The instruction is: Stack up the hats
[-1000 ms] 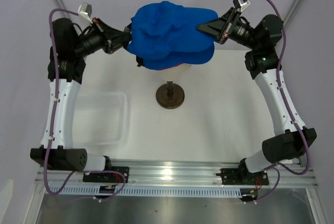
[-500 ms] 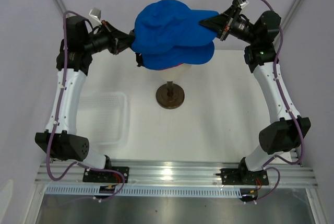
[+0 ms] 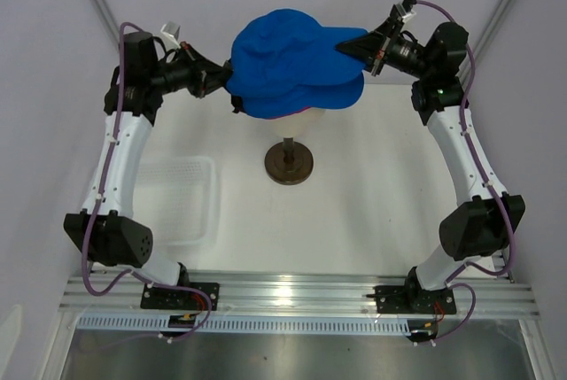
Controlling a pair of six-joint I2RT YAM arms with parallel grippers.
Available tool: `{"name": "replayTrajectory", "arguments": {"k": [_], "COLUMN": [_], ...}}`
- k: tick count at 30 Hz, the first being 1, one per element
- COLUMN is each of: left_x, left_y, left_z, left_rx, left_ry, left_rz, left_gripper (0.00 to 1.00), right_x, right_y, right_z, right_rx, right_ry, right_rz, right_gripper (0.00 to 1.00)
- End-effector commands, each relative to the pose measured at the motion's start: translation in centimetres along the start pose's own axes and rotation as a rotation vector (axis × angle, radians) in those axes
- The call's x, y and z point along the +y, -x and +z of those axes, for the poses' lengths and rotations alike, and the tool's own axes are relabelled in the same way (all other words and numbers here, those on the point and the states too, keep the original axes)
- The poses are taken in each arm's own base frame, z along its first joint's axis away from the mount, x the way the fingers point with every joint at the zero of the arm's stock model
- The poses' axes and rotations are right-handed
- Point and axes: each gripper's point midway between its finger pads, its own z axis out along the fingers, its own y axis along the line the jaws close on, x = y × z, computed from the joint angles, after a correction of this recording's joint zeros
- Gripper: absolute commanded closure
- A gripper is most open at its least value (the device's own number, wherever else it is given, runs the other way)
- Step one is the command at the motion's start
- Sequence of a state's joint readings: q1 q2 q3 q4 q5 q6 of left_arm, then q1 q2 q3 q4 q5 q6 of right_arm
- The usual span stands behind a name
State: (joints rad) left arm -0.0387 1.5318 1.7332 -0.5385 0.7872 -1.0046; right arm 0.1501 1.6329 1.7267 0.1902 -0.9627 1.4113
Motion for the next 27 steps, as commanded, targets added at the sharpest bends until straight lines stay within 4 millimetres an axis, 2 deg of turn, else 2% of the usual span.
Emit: {"name": "replayTrajectory", "arguments": {"k": [1,4,6,13,17,24,25,27], "left_x": [1.4,2.4,2.7,5.0,5.7,6.3,6.3,6.3], "left_y": [0.4,0.1,0.1,-0.3,-0.4,-1.2,-1.2,-1.2], "left_z": [-0.1,0.0,0.2,1.1,1.5,2.6,2.6,2.7], "left_rx": [-0.018,-0.016,-0.015,0.003,0.008,0.045,0.046,0.046], "left_ry": [0.049,0.064,0.062,0.09,0.105,0.107,0.105,0.107], "left_rz": [0.021,0.013,0.011,-0.008,0.004,0.011,0.017,0.02], "left_gripper": [0.99,0.99,0.99,0.99,0.99,0.99,0.99,0.99], "right_x": [-0.7,-1.2,-2.5,-5.2,-6.7,-7.4,-7.2,-7.0], "right_y": [2.8,2.4,2.3,1.5,1.4,2.1,2.1,2.4], "right_z": [-0.6,-0.7,-0.9,-1.4,-2.4,-4.7,-4.9,-5.2], "right_rx": [-0.102,-0.09,-0.089,-0.071,-0.088,-0.129,-0.13,-0.133], "right_ry": [-0.025,-0.041,-0.078,-0.132,-0.187,-0.218,-0.215,-0.214], "right_rz": [-0.089,-0.103,-0.099,-0.081,-0.104,-0.117,-0.121,-0.13], "right_gripper": [1.0,1.0,1.0,1.0,1.0,1.0,0.98,0.86]}}
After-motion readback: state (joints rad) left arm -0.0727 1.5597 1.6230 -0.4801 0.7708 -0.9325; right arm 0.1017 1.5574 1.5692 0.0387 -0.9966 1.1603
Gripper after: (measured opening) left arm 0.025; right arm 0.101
